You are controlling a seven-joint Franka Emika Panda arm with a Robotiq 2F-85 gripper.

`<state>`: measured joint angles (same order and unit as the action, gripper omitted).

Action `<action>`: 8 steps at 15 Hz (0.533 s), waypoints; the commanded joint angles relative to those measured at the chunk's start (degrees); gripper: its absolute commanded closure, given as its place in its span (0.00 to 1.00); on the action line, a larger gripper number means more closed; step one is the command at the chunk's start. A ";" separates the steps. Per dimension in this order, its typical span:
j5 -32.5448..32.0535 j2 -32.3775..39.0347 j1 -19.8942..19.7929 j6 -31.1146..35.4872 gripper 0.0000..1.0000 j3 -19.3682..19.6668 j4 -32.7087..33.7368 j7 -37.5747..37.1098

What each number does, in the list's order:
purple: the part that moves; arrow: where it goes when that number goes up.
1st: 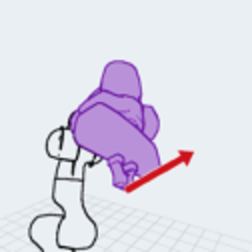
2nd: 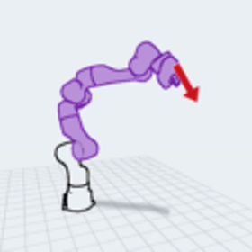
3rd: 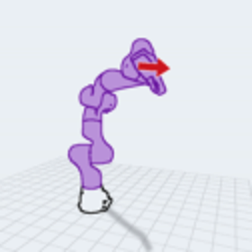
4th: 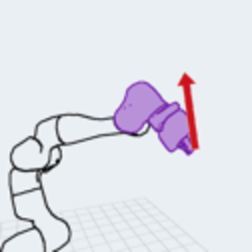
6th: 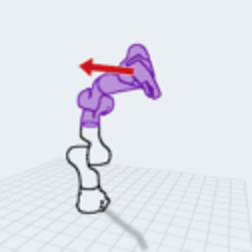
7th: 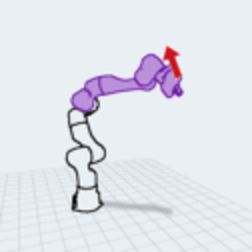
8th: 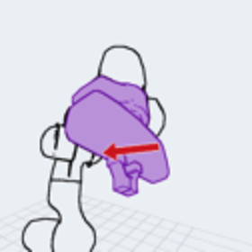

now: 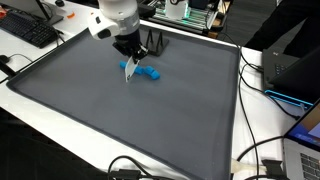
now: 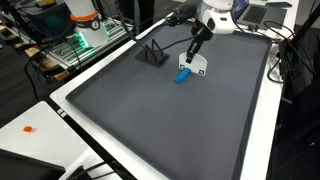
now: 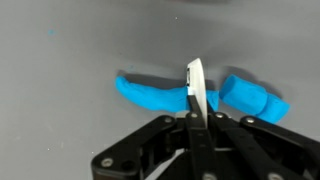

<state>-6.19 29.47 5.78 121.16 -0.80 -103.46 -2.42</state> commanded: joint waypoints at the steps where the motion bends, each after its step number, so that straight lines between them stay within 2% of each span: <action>1: -0.08 1.73 -0.31 1.00 0.99 0.12 -1.14 -1.08; 8: 3.13 1.07 -1.30 -2.95 0.99 -0.94 -2.54 0.15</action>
<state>-5.01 29.51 5.49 119.78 -0.93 -103.51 -2.81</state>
